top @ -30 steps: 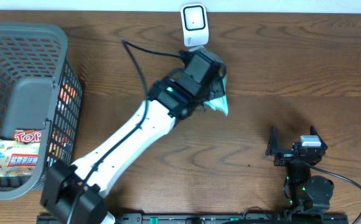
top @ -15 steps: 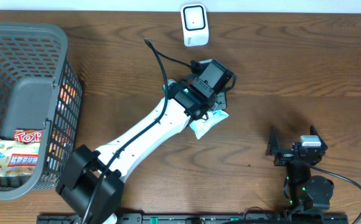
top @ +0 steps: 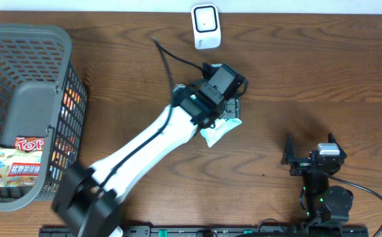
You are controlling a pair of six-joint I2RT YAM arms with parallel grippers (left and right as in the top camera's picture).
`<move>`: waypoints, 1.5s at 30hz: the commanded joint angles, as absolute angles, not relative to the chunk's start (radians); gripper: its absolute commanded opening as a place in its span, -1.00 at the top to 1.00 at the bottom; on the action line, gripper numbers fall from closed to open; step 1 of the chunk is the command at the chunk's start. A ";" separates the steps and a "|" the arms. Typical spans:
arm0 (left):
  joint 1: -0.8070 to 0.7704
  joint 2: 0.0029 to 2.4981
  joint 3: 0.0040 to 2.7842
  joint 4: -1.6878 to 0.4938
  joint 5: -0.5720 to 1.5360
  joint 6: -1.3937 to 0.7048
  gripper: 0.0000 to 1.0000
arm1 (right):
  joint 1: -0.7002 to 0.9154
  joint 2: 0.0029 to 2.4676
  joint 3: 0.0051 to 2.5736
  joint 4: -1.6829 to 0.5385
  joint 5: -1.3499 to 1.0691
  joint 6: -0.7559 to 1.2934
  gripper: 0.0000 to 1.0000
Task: Scan the item barcode
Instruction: 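Place the wipes pack on the table and return left gripper to basket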
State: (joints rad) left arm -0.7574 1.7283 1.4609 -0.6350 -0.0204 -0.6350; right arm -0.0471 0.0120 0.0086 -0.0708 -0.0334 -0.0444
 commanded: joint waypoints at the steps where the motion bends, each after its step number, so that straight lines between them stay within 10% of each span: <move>1: -0.747 1.555 1.534 -0.665 -0.067 -0.503 -0.79 | -0.038 0.008 0.006 -0.074 -0.031 -0.035 -0.99; 18: -0.226 1.081 1.544 -0.849 -0.311 -0.581 -0.96 | -0.038 0.008 0.006 -0.074 -0.032 -0.035 -0.99; 45: 0.271 1.354 1.543 -0.972 -0.270 -0.577 -0.95 | -0.038 0.008 0.006 -0.074 -0.031 -0.035 -0.98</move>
